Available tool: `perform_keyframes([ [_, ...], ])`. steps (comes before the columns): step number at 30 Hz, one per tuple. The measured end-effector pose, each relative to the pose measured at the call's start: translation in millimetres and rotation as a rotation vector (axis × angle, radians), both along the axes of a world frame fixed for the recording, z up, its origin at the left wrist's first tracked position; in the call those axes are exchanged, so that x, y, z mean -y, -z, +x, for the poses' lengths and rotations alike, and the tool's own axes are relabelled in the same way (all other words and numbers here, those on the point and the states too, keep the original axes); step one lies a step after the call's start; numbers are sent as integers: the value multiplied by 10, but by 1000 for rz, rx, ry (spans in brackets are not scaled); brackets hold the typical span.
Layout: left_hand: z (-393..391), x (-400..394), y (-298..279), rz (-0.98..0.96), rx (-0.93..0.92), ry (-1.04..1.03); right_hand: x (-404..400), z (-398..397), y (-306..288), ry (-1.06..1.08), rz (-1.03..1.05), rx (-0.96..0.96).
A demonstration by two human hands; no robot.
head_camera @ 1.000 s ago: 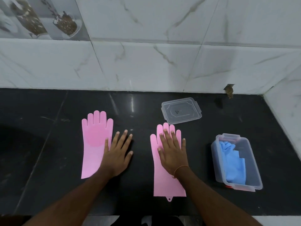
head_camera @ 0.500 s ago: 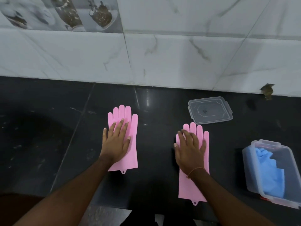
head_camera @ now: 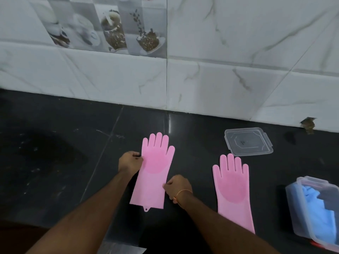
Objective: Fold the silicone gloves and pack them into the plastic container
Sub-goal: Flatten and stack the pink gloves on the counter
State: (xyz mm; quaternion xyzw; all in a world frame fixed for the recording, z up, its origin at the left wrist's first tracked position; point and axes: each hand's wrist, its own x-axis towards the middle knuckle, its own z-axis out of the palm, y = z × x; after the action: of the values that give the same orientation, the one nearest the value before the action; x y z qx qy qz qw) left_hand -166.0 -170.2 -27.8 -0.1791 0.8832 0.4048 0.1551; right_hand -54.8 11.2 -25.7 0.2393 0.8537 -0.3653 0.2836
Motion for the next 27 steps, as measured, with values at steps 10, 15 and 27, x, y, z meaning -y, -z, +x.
perform_keyframes([
  [10, 300, -298, 39, 37, -26, 180, -498, 423, 1, 54, 107, -12],
  [15, 471, -651, 60, 92, -8, 250, -832, 722, -10, 132, 153, -15],
  [27, 758, -1066, 38, 63, 19, 336, -1194, 1196, 18, 187, 132, -4],
])
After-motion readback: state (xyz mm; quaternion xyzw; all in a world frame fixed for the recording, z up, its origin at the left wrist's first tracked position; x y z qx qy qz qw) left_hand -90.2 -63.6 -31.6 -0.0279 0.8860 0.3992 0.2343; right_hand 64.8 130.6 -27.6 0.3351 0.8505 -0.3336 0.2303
